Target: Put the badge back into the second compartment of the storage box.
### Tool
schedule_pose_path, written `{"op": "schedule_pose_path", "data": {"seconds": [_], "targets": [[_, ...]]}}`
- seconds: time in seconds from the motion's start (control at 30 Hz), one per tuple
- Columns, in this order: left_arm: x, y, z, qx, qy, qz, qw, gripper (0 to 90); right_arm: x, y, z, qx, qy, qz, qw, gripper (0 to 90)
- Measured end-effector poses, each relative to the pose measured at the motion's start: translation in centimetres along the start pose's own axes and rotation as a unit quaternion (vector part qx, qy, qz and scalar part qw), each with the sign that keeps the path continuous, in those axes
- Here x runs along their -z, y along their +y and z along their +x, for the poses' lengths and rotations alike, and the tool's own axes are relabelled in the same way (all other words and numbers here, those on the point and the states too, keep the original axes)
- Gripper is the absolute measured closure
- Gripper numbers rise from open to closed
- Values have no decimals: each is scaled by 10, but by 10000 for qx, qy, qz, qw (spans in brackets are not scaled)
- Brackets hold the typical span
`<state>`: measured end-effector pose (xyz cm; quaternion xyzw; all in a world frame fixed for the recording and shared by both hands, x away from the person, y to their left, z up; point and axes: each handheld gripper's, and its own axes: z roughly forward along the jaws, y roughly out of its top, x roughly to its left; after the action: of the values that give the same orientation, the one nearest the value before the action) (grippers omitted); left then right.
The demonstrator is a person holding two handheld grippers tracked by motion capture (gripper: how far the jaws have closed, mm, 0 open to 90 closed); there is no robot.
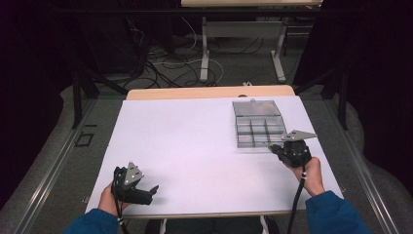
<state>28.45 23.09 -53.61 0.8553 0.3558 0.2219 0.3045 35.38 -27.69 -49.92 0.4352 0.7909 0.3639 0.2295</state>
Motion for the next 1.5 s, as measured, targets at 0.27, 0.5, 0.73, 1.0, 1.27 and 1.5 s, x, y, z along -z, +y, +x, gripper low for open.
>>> {"op": "schedule_pose_path", "data": {"seconds": [0.27, 0.5, 0.73, 1.0, 1.27, 1.5], "targets": [[0, 0, 0, -14, -3, -6, 10000, 3, -3, 10, -2, 0, -45, -97, 9999, 872], [-1, 0, -1, 14, -11, -26, 10000, 3, -8, 16, -3, 38, -96, -136, 9999, 872], [0, -1, -1, 6, 34, -78, 10000, 3, -12, 21, -7, 63, -110, -176, 9998, 872], [0, 0, 0, -27, -16, 11, 10000, 3, -18, 28, -11, 32, -116, -237, 9996, 872], [0, 0, 0, -25, -12, 9, 10000, 3, -24, 35, -20, -62, -153, -261, 9995, 872], [0, 0, 0, -18, -14, 12, 10000, 3, -32, 39, -26, -180, -156, -318, 9992, 872]]}}
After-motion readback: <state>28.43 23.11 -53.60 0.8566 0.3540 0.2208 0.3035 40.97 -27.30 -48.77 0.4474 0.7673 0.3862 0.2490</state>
